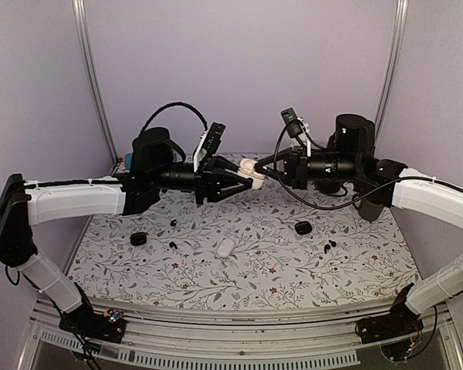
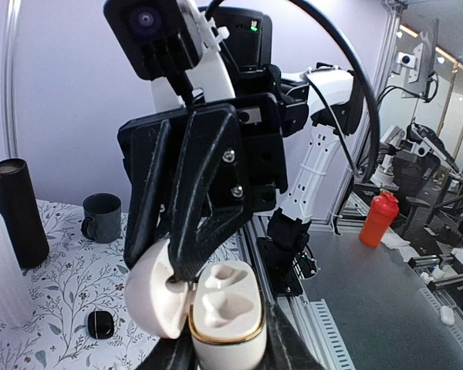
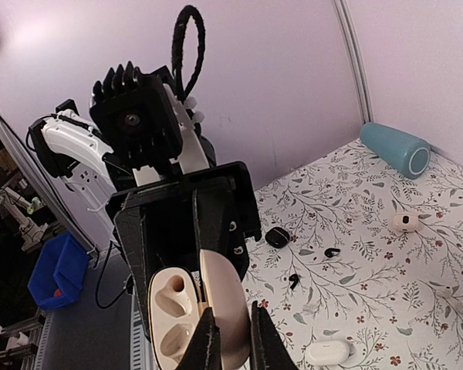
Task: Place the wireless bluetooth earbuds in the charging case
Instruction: Pass from the right arm to the left
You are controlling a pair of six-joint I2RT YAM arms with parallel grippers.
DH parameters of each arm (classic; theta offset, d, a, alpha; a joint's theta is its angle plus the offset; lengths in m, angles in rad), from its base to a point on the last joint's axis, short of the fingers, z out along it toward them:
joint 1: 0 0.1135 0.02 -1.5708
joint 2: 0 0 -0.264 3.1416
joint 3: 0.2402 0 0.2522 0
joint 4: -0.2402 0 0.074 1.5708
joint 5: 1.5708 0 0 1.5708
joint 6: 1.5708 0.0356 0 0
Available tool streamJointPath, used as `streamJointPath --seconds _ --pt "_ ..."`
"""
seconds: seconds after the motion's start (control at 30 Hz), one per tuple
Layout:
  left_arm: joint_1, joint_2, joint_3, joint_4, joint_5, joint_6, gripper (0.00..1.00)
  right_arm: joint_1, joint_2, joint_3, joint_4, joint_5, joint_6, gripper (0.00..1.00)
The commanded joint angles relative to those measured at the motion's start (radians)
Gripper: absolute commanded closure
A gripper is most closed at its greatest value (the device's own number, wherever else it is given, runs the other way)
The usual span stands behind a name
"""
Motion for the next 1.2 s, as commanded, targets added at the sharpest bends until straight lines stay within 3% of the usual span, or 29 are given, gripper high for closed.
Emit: streamJointPath --seconds 0.0,0.33,0.5,0.77,0.9,1.17 --pt "-0.019 0.006 0.025 -0.02 0.011 0.012 0.73 0.007 -0.025 0.032 0.003 0.015 -0.008 0.96" --pt "-0.019 -0.009 0.015 -0.034 -0.011 0.01 0.93 0.01 -0.034 0.02 0.012 0.027 0.004 0.96" --pt "-0.019 -0.019 0.008 -0.033 -0.049 -0.004 0.93 0.01 -0.039 0.009 0.025 0.031 0.016 0.96" --pt "-0.02 -0.059 -0.036 0.008 -0.128 -0.038 0.79 0.01 -0.041 0.013 0.026 0.03 0.017 0.96" --pt "-0.018 -0.047 -0.022 -0.016 -0.076 0.001 0.81 0.01 -0.037 0.015 0.029 0.023 0.02 0.96" --pt "-0.02 -0.004 0.023 -0.058 -0.009 0.033 0.95 0.01 -0.027 0.021 0.038 0.003 0.029 0.95"
